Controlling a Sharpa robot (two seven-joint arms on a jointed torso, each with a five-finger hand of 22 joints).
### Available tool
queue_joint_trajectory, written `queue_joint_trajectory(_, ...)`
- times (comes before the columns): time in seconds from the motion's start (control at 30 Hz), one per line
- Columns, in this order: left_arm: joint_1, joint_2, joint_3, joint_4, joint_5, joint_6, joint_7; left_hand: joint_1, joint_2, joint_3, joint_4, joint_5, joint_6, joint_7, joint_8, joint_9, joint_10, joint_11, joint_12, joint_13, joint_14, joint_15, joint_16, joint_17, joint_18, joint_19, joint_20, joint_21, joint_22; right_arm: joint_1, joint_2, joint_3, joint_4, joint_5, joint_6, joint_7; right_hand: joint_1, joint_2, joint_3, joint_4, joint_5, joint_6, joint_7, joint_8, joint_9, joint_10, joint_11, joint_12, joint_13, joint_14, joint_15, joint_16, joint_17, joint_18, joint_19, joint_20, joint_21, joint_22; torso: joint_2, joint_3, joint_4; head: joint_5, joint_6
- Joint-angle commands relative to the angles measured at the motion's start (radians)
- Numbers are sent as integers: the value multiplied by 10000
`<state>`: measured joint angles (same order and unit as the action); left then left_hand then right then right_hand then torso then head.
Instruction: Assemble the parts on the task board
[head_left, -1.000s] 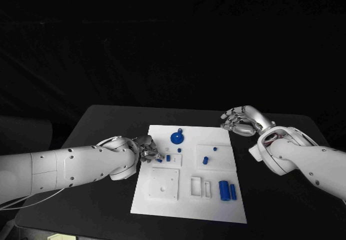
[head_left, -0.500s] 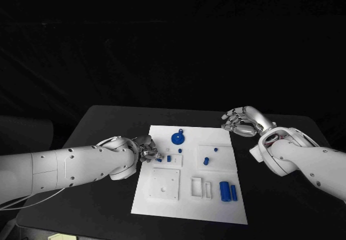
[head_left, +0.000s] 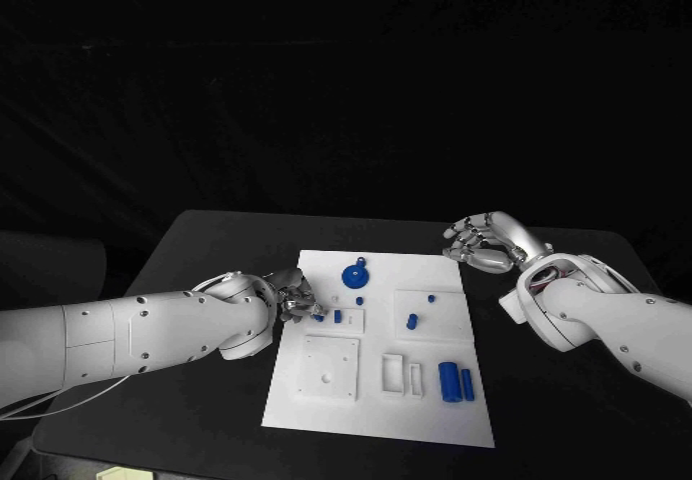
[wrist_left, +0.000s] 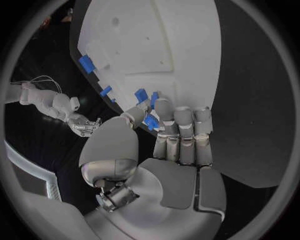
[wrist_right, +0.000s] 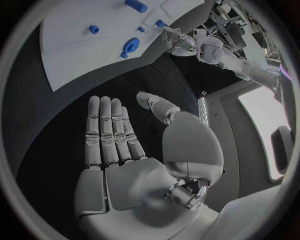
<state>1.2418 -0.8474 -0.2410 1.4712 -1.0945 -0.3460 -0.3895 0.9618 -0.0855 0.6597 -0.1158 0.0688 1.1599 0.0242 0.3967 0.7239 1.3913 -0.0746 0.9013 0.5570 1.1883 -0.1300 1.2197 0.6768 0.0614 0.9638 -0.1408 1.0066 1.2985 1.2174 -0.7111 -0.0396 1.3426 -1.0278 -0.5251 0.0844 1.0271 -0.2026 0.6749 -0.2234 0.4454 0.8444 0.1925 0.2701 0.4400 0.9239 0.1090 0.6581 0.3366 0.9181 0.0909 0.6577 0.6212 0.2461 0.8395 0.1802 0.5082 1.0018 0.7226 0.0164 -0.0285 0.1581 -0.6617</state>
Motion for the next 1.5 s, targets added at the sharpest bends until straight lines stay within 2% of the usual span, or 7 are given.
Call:
queue_joint_trajectory(0.03,-10,19,4,-12,-54,-92,39,127,60,137,-65,36,214,-158,22,412,168,-214,-31,12,-3,-82,69,2,118,78,-861,58,11,0,-1,3,7,-87,91,109,-25,43,-37,1,37,17,22,47,-16,-75,-9,44,-15,-74,21,66,-15,156,-87,-7,-42,16,2,-4,6,-14,-8)
queue_joint_trajectory(0.5,-11,37,4,-64,-56,176,-21,129,56,142,-64,41,216,-158,15,410,169,-213,-31,17,-2,-83,68,2,116,79,-861,58,15,0,-1,3,12,-87,100,111,-30,45,-39,3,42,17,22,52,-24,-77,-9,55,-30,-75,21,74,-25,156,-86,-6,-45,20,1,-6,1,-9,-40)
queue_joint_trajectory(0.6,-11,47,5,-62,-56,323,-73,127,55,142,-62,41,216,-157,14,409,169,-212,-31,18,-2,-83,68,2,114,79,-860,58,15,0,-11,3,1,-87,95,107,-33,45,-41,5,43,17,22,52,-26,-78,-8,57,-33,-76,22,75,-27,157,-86,-6,-46,21,4,-9,5,-36,-89)
queue_joint_trajectory(0.77,-11,46,5,-88,-56,410,-117,122,54,141,-58,40,215,-156,10,407,169,-210,-31,20,-5,-81,67,2,113,76,-859,57,16,0,-9,3,3,-87,100,105,-34,45,-41,5,46,16,22,54,-29,-79,-8,60,-38,-77,22,78,-30,157,-86,-6,-47,22,1,-5,2,-32,-106)
queue_joint_trajectory(1.1,-11,53,6,-100,-57,446,-118,119,54,143,-56,39,214,-154,4,405,170,-207,-31,23,-9,-77,66,3,110,70,-858,54,19,0,-10,3,1,-87,99,103,-38,46,-42,8,49,16,22,57,-35,-81,-8,67,-49,-79,22,83,-37,157,-85,-5,-50,24,3,-3,3,-17,-167)
queue_joint_trajectory(1.5,-12,76,6,-137,-58,409,-85,109,33,138,-52,27,215,-151,-3,402,169,-204,-33,28,-13,-73,65,4,106,64,-856,51,23,0,-6,3,6,-87,95,99,-34,50,-39,7,51,16,21,61,-41,-84,-8,75,-60,-81,22,88,-45,157,-86,-7,-53,27,-1,1,-1,-9,-175)
